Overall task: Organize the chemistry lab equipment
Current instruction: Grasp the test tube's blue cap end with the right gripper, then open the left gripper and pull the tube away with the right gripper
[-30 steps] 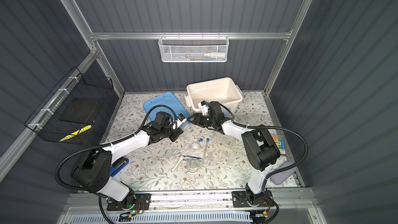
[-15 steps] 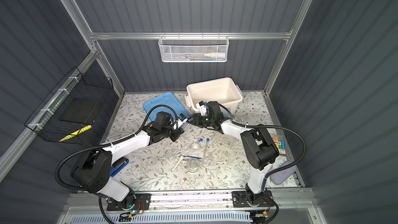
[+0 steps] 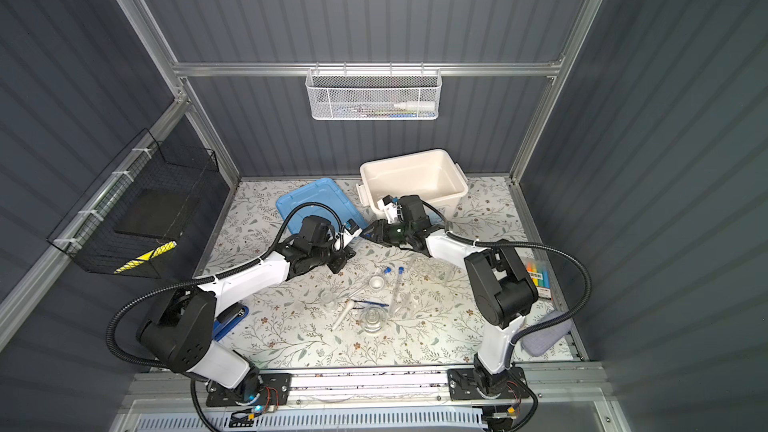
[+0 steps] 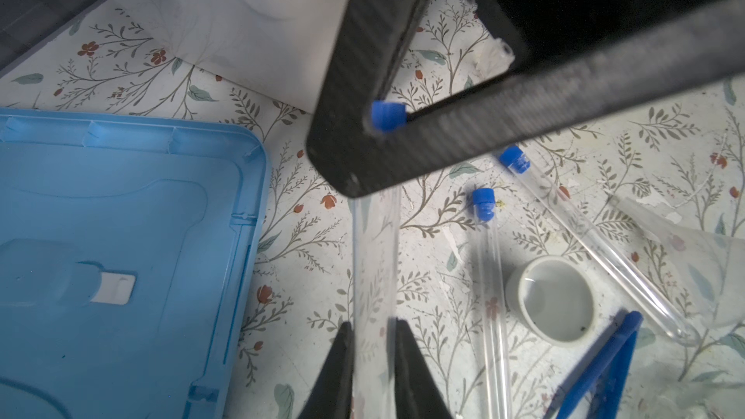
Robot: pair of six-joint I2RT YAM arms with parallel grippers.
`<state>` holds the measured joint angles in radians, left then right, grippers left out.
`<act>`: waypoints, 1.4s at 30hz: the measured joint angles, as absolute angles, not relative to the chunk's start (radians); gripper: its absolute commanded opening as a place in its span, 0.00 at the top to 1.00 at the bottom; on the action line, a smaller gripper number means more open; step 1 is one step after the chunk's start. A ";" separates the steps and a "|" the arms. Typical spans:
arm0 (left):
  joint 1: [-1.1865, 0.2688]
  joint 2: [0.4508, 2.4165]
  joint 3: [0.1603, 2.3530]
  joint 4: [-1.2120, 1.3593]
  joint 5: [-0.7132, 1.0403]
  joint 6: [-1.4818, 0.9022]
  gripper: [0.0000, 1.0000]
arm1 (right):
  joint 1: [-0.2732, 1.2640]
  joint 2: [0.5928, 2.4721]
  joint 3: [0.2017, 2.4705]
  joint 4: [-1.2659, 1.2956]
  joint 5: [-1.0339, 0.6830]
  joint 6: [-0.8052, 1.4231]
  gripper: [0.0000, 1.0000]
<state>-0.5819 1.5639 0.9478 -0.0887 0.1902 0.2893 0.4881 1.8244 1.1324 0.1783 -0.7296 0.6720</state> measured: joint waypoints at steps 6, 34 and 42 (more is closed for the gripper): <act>-0.582 1.564 0.948 -0.089 0.184 0.289 0.81 | 0.492 1.824 1.138 0.159 -0.723 0.648 0.68; -0.582 1.565 0.934 -0.065 0.159 0.293 0.47 | 0.504 1.819 1.145 0.121 -0.647 0.598 0.85; -0.582 1.510 0.884 -0.035 0.113 0.280 0.39 | 0.505 1.762 1.099 0.076 -0.554 0.588 0.88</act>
